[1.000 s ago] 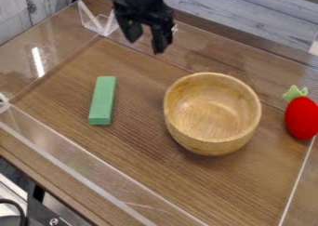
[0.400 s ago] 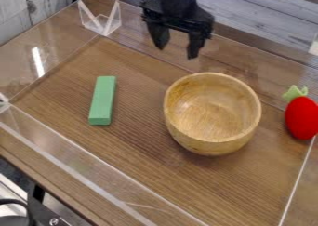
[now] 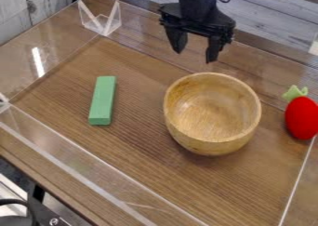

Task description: Remove the green block from the brown bowl and put it on the table

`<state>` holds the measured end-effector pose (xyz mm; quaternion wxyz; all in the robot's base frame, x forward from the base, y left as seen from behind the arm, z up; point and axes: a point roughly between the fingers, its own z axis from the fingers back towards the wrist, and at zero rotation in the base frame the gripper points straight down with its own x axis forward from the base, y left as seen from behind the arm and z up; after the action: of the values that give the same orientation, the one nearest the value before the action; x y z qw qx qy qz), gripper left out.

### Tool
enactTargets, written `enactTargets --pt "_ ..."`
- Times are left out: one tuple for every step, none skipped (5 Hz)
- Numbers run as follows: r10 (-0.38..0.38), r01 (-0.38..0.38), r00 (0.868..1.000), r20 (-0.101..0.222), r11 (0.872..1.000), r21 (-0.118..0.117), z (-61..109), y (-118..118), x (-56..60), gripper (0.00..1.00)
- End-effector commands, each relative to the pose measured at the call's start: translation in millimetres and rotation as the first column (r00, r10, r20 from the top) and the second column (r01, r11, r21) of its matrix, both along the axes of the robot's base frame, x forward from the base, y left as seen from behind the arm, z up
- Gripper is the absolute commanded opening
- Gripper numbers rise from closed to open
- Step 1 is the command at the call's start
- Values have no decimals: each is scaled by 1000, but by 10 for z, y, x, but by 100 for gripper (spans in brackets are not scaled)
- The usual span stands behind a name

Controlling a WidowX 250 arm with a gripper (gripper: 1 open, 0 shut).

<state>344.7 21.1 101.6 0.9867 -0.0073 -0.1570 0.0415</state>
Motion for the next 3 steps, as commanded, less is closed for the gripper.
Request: enactTargets --pt "39 -40 998 50 999 8 82 92 55 100" --pt "77 -78 995 58 997 14 10 152 72 100" --pt "62 -63 996 70 998 19 53 194 139 100"
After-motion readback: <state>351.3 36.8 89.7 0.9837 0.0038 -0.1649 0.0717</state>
